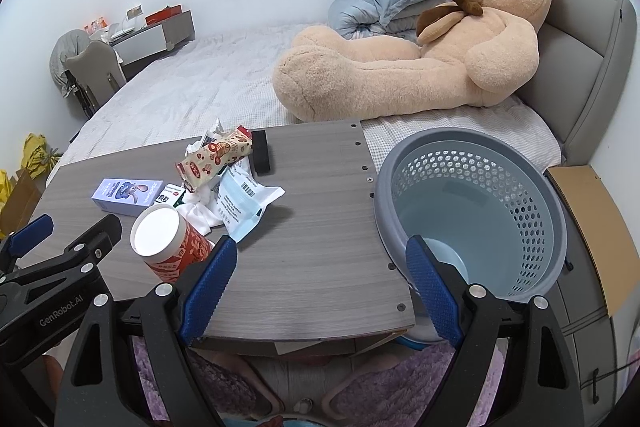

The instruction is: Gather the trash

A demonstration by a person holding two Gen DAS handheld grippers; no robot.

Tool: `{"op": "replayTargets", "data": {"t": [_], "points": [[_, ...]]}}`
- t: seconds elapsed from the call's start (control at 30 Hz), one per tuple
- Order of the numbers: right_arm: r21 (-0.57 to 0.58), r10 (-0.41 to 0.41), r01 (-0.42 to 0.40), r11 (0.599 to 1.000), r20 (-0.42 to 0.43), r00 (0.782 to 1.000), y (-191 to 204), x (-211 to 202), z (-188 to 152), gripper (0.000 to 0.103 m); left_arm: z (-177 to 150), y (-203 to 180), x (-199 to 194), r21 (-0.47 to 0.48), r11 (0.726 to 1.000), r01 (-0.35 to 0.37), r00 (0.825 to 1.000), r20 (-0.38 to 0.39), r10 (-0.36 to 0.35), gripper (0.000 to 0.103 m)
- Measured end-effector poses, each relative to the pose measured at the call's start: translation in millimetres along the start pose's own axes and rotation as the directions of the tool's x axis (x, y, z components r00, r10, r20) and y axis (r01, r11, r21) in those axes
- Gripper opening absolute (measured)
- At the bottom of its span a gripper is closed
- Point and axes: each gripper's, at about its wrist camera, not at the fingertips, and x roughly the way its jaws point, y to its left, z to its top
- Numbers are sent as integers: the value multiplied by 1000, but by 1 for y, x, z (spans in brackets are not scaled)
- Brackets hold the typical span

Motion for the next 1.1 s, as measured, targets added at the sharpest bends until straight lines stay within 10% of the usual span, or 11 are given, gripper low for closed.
{"op": "replayTargets", "data": {"t": [1.1], "points": [[1,1,-1,1000,3,1000,0,0,0,83,0,1,-1,-1,1000,2,1000,1,-2,97]]}}
